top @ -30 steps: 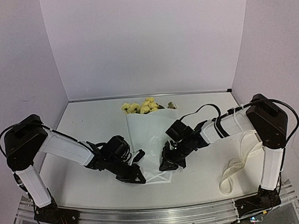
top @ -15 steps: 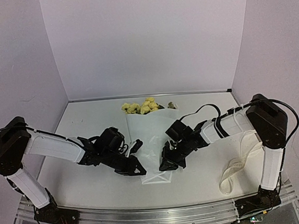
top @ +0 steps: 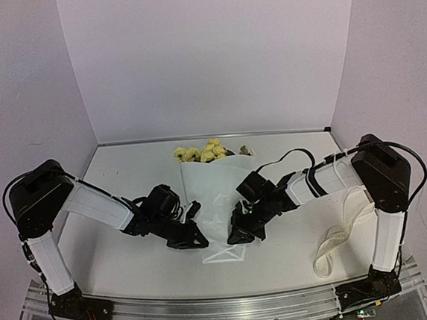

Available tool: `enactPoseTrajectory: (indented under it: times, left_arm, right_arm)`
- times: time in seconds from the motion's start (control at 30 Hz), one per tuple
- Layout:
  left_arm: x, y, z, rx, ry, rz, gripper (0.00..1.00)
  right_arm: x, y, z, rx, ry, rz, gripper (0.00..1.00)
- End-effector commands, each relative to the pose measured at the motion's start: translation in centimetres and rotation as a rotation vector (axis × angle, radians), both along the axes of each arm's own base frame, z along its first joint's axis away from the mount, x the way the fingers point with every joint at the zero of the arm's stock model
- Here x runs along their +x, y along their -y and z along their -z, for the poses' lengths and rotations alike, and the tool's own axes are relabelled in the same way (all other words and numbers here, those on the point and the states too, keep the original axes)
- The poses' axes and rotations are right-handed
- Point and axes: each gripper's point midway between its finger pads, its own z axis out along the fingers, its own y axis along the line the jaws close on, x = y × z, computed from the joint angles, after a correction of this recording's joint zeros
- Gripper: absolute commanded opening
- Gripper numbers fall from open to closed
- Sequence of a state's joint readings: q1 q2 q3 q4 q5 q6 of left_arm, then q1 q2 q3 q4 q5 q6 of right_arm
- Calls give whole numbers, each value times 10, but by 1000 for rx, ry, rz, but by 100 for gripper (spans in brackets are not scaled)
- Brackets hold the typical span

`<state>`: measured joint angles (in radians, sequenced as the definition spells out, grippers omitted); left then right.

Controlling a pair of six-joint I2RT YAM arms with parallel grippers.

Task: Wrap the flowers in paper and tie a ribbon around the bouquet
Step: Press the fold line on the folded wrapping paper.

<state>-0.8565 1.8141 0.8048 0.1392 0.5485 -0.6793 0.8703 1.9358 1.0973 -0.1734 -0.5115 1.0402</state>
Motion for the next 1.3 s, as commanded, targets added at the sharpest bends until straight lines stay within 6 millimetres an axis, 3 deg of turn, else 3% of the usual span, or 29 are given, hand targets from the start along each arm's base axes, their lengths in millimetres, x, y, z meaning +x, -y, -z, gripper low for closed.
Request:
enactPoseTrajectory:
  times: [0.0, 0.6, 1.27]
  left_arm:
    - [25, 5, -11, -79, 8, -80, 11]
    - [95, -26, 6, -72, -68, -303, 13]
    - [196, -49, 8, -44, -95, -458, 14]
  right_arm:
    - [2, 9, 13, -59, 23, 11, 4]
    - [-1, 14, 15, -69, 24, 4, 4]
    - [-4, 16, 18, -73, 16, -7, 4]
